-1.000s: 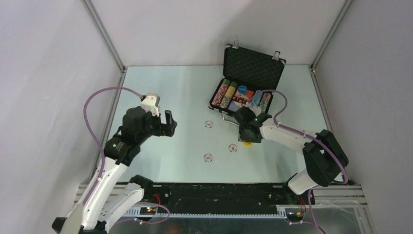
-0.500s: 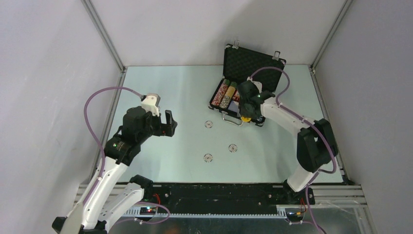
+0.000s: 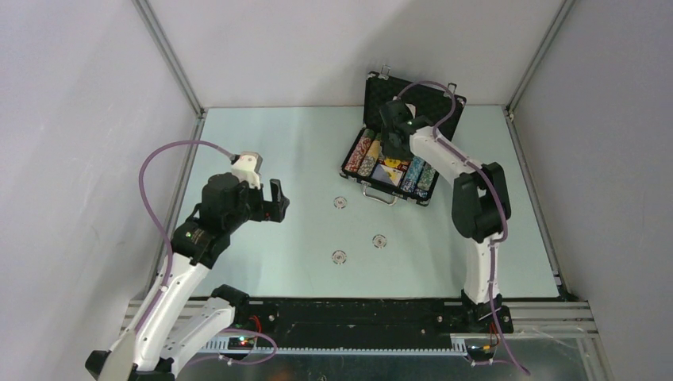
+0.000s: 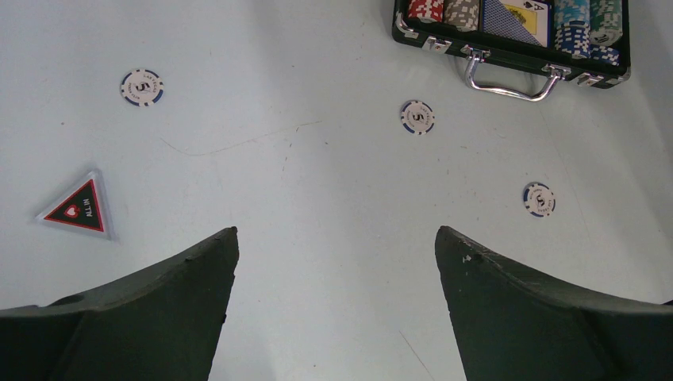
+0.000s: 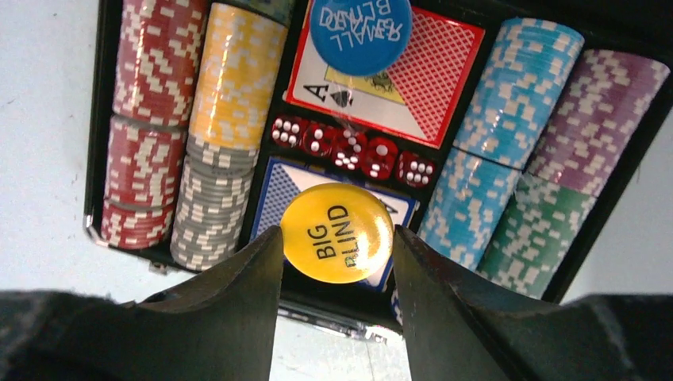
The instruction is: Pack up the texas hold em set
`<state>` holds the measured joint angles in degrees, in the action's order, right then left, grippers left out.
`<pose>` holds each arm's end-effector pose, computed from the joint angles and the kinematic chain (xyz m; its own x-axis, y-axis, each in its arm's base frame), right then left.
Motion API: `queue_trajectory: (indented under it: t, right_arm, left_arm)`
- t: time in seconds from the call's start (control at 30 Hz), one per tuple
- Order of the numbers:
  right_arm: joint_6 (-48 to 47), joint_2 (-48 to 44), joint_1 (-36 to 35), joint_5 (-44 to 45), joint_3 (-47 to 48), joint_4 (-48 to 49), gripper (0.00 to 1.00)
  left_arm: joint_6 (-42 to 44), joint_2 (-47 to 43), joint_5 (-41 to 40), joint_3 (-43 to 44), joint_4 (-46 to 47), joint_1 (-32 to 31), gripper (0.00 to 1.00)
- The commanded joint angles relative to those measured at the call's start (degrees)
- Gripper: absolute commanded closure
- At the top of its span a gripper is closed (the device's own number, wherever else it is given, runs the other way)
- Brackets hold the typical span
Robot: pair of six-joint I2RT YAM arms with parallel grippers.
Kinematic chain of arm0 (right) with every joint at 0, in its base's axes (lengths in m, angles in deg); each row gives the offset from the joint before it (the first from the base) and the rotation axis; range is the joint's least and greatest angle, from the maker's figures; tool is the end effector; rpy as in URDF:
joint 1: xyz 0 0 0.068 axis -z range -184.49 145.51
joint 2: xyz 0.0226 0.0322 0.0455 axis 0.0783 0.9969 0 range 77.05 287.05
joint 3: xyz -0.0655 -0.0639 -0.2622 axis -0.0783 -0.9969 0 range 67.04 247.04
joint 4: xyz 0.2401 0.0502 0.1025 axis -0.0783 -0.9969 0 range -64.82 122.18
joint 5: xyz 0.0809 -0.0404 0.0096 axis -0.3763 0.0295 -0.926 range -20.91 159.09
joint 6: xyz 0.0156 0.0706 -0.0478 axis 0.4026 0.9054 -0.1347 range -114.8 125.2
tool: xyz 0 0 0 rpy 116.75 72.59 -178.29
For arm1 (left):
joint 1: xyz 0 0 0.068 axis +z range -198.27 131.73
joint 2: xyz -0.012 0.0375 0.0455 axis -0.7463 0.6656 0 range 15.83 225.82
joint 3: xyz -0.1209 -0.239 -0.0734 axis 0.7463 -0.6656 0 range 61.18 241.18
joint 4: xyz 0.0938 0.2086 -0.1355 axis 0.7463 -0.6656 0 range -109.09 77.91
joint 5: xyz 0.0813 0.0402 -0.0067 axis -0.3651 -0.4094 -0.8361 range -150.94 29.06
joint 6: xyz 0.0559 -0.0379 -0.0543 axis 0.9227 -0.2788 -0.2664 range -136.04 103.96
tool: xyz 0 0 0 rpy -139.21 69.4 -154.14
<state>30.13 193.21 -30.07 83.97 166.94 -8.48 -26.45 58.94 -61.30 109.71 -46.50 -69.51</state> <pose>0.4378 0.1877 0.2186 -0.8080 0.0648 -0.5856 0.0547 0.9979 0.0349 0.1849 -0.0713 0.3076 -0.5090 0.0039 -0.8608 0.2696 0.9504 -0.1551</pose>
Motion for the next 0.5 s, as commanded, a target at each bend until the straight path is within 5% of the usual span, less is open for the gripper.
queue_trajectory:
  t: [0.0, 0.47]
  right_arm:
    - [-1.9, 3.5, 1.4, -0.7, 5.4, -1.2, 0.45]
    - [-2.9, 8.2, 3.4, -0.1, 11.4, -2.2, 0.46]
  left_arm:
    - [1.2, -0.1, -0.2, -0.1, 1.8, 0.5, 0.02]
    - [1.1, 0.1, -0.1, 0.0, 1.8, 0.5, 0.02]
